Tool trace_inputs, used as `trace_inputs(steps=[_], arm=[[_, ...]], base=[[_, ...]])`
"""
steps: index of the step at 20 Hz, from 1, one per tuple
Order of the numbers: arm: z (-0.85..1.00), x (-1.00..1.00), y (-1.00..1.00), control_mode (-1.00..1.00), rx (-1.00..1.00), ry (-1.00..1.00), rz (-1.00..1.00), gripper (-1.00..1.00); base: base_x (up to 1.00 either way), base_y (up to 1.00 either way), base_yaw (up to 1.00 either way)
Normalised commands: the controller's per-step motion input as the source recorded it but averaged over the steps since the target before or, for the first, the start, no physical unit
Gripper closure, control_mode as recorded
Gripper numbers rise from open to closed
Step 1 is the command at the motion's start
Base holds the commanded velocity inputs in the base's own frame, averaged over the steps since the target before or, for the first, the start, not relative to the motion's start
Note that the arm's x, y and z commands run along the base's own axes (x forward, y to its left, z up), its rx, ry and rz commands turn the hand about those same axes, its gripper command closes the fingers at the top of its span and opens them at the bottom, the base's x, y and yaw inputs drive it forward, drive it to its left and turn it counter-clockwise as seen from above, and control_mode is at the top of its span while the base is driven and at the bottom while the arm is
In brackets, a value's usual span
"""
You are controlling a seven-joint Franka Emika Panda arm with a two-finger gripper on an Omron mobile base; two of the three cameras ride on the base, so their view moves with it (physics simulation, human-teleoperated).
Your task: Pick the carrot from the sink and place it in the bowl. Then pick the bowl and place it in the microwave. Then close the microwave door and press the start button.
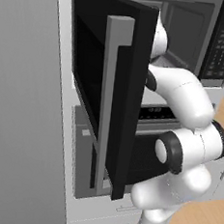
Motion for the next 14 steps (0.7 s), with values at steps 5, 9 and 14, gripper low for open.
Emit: trace_inputs(steps=[5, 9, 14], arm=[[0.00, -0.99, 0.00, -1.00, 0.00, -0.23, 0.01, -1.00], [0.01, -0.91, 0.00, -1.00, 0.00, -0.22, 0.00, -1.00], [-0.14, -1.00, -0.05, -1.00, 0.01, -0.10, 0.05, -1.00]], base=[[0.00, 0.00, 0.00], [0.00, 0.00, 0.00], [0.00, 0.00, 0.00]])
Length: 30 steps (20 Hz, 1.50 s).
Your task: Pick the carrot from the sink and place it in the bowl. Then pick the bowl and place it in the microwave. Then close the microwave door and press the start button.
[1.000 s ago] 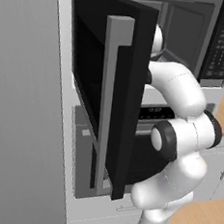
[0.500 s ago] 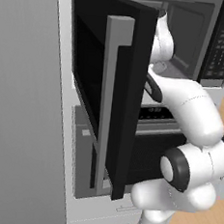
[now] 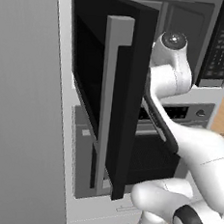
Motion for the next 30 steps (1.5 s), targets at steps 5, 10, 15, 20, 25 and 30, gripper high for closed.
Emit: trace_inputs(steps=[5, 10, 15, 20, 25, 30], arm=[[-0.65, -1.00, -0.08, -1.00, 0.01, 0.00, 0.19, -1.00], [-1.00, -1.00, 0.11, -1.00, -0.09, 0.08, 0.18, -1.00], [-0.97, -1.00, 0.56, -1.00, -0.13, 0.05, 0.12, -1.00], [-0.73, -1.00, 0.36, -1.00, -0.03, 0.01, 0.07, -1.00], [-0.55, -1.00, 0.01, -1.00, 0.00, 0.00, 0.03, -1.00], [-0.39, -1.00, -0.02, -1.00, 0.01, -0.06, 0.00, -1.00]], base=[[0.00, 0.00, 0.00], [0.00, 0.00, 0.00], [0.00, 0.00, 0.00], [0.00, 0.00, 0.00], [0.00, 0.00, 0.00], [0.00, 0.00, 0.00]])
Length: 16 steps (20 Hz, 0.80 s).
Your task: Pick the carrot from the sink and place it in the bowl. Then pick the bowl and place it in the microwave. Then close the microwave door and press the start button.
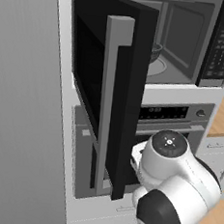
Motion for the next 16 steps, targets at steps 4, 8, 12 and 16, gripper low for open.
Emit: trace_inputs(steps=[4, 8, 12, 16], arm=[[-0.76, -0.73, 0.26, -1.00, 0.00, -0.16, 0.00, -1.00], [-0.76, -0.89, 0.14, -1.00, 0.00, -0.23, 0.00, -1.00], [-0.66, -0.52, 0.27, -1.00, 0.00, -0.13, 0.00, -1.00], [-0.18, -0.45, 0.45, -1.00, 0.00, -0.25, -0.01, -1.00]], base=[[0.00, 0.00, 0.00], [0.00, 0.00, 0.00], [0.00, 0.00, 0.00], [0.00, 0.00, 0.00]])
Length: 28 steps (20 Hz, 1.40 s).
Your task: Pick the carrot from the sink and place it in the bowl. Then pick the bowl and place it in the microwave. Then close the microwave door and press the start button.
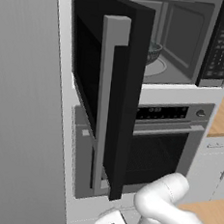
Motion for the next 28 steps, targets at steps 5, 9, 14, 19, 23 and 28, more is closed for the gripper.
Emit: trace_inputs(steps=[5, 9, 14, 19, 23, 28], arm=[[0.16, -0.04, 0.95, -1.00, 0.00, -0.28, -0.07, -1.00], [0.56, 0.46, 0.99, -1.00, -0.01, -0.19, -0.16, -1.00], [0.96, 0.66, 0.60, -1.00, -0.01, -0.16, -0.16, -1.00], [0.90, 0.68, 0.04, -1.00, 0.00, -0.21, -0.14, -1.00], [0.63, 0.57, -0.23, -1.00, 0.00, -0.23, -0.10, -1.00], [0.32, 0.08, -0.96, -1.00, 0.00, -0.25, -0.01, -1.00]], base=[[0.00, 0.00, 0.00], [0.00, 0.00, 0.00], [0.00, 0.00, 0.00], [0.00, 0.00, 0.00], [0.00, 0.00, 0.00], [0.00, 0.00, 0.00]])
